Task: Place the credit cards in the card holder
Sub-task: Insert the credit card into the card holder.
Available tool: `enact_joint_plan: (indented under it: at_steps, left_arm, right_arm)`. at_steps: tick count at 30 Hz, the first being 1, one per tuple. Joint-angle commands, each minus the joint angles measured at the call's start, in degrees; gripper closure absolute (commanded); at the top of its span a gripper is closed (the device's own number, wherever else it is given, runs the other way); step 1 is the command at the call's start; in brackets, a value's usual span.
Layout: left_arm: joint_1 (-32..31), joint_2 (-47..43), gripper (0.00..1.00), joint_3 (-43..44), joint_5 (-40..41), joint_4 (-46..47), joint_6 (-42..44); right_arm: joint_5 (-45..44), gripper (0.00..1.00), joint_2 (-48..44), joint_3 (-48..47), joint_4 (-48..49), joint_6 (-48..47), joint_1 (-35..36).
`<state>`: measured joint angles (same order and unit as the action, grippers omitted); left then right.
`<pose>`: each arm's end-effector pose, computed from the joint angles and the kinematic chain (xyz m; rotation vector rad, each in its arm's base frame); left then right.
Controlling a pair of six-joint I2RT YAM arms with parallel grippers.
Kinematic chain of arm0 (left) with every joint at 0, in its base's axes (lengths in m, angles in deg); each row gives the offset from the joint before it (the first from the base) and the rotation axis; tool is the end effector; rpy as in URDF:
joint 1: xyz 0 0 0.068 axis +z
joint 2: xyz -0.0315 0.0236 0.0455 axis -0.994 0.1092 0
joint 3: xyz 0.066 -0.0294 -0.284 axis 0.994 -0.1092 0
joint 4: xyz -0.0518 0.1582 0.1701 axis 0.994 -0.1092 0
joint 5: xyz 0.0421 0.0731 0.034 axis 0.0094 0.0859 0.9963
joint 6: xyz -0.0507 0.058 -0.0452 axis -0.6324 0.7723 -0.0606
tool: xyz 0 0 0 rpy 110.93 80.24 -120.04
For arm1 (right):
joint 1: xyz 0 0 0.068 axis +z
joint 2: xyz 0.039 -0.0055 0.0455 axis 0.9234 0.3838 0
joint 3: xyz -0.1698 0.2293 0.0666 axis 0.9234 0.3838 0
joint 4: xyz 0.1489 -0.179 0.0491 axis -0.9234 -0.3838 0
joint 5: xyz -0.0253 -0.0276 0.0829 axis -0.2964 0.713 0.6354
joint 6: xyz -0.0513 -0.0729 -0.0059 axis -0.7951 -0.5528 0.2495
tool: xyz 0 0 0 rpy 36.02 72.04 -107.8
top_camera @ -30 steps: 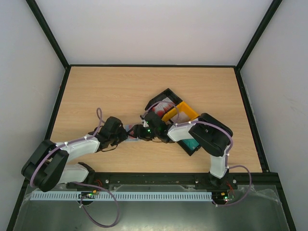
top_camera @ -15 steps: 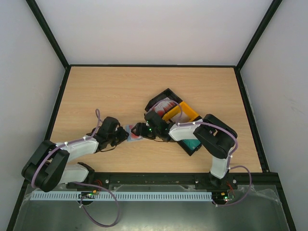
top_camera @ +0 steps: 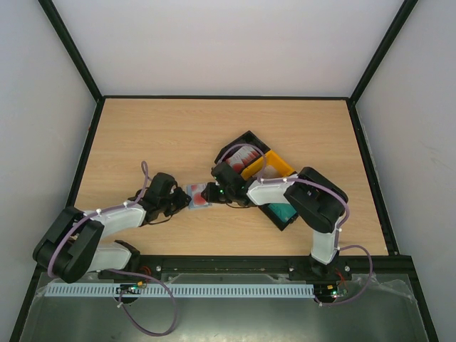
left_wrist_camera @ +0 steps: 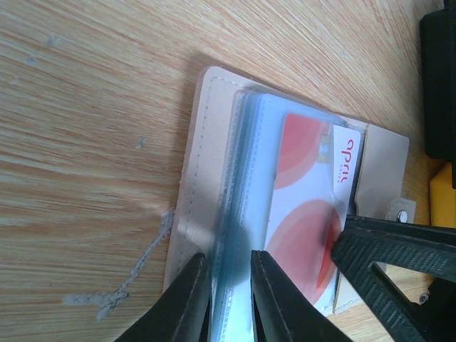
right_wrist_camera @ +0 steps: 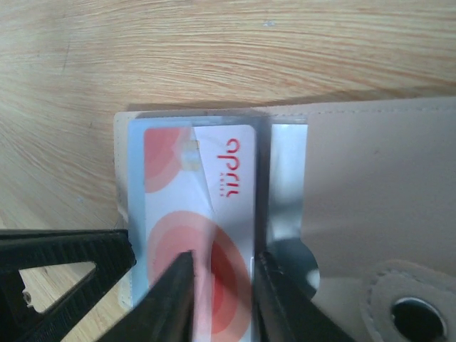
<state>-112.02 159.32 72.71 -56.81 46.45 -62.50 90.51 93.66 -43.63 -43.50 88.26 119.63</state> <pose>0.1919 -0.1211 0.1380 -0.5283 2.4933 -0.8981 0.2206 0.3273 0.1450 -0.2443 2.6272 1.1729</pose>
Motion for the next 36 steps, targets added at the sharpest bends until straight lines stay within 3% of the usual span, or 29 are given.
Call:
enact_joint_plan:
  at_steps: [1, 10, 20, 26, 28, 32, 36]
  left_arm:
    - [0.2, 1.9, 0.81, -1.8, -0.4, -3.0, 0.5]
    - [0.2, 1.8, 0.81, -1.6, -0.6, -2.9, 0.5]
    - [0.2, 0.3, 0.81, -1.6, -2.1, -1.7, 1.2]
    - [0.2, 0.6, 0.82, -1.4, -2.0, -2.0, 1.6]
    - [0.2, 0.7, 0.82, -1.4, -2.1, -1.9, 1.6]
    - [0.2, 0.5, 0.82, -1.2, -3.1, -1.4, 1.9]
    - [0.2, 0.1, 0.83, -1.1, -4.0, -0.8, 2.6]
  right_arm:
    - [0.1, 0.82, 1.9, -2.2, -2.8, -2.8, 0.2]
    - [3.6, 0.93, 3.0, -3.3, -1.6, -4.2, 1.0]
    - [5.9, 0.94, 2.4, -3.1, 0.0, -5.9, 1.1]
    - [4.1, 0.78, 1.6, -2.7, -0.1, -5.2, 1.1]
    - [4.1, 0.77, 1.0, -2.0, 1.4, -4.3, 1.1]
    - [6.5, 0.94, 1.1, -1.4, 4.0, -2.8, 1.1]
    - [8.5, 0.98, 2.1, -1.5, 4.5, -2.1, 1.1]
